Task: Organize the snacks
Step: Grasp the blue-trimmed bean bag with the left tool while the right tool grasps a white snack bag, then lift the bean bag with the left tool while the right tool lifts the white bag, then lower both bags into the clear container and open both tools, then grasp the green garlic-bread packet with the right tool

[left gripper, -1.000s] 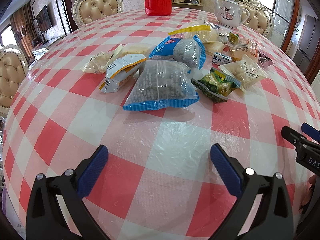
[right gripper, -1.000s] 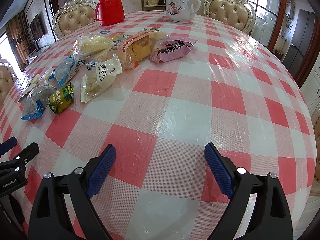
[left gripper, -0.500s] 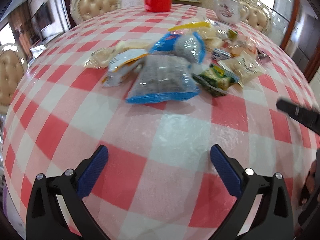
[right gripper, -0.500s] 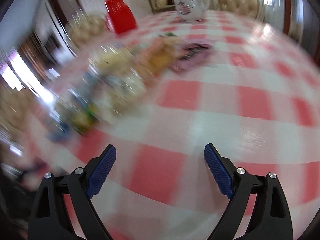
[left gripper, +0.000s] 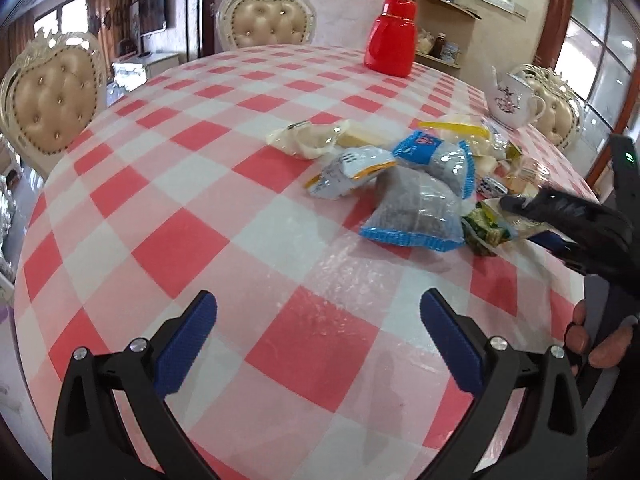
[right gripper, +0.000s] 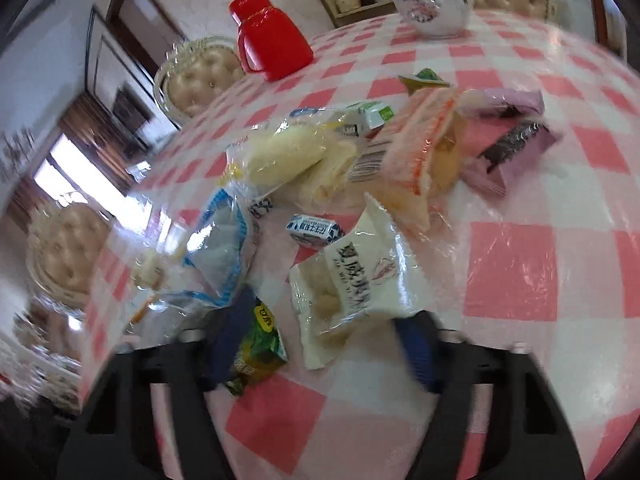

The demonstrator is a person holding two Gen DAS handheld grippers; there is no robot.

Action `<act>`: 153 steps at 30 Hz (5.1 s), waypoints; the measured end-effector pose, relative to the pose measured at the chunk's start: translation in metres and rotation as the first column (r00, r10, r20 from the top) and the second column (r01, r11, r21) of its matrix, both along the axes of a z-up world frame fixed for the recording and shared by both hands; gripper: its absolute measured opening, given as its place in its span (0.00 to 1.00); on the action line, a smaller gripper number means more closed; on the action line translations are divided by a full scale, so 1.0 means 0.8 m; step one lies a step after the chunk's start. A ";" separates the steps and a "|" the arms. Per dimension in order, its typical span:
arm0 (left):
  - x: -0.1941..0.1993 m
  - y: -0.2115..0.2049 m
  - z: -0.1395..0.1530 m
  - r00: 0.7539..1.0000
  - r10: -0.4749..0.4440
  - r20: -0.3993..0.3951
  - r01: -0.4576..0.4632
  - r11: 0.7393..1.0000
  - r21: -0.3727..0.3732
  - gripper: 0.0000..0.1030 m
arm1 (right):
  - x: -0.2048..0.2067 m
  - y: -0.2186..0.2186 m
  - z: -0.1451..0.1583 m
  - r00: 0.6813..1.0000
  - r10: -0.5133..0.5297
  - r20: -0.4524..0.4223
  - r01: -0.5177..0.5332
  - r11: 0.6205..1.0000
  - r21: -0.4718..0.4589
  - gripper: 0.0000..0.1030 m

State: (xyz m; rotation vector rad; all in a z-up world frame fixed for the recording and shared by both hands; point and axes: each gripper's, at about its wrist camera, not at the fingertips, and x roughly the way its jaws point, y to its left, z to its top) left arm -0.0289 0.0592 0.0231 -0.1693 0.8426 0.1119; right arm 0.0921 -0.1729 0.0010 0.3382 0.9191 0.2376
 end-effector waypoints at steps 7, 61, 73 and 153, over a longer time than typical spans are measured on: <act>0.037 -0.032 0.001 0.997 -0.074 0.001 0.074 0.997 -0.007 0.94 | -0.058 -0.036 0.022 0.992 0.012 0.128 -0.017 0.999 0.039 0.20; -0.012 -0.053 -0.016 0.982 -0.177 -0.070 0.176 0.984 -0.025 0.82 | -0.217 -0.080 0.033 0.950 0.019 0.311 -0.072 0.985 0.159 0.20; -0.054 -0.042 0.015 0.984 -0.174 0.033 0.174 0.985 0.011 0.49 | -0.256 -0.060 0.033 0.949 0.060 0.309 -0.124 0.973 0.193 0.20; -0.027 0.030 0.009 0.998 0.012 -0.066 -0.017 0.997 -0.081 0.97 | -0.200 0.012 0.017 0.976 0.180 0.125 -0.171 0.982 -0.075 0.86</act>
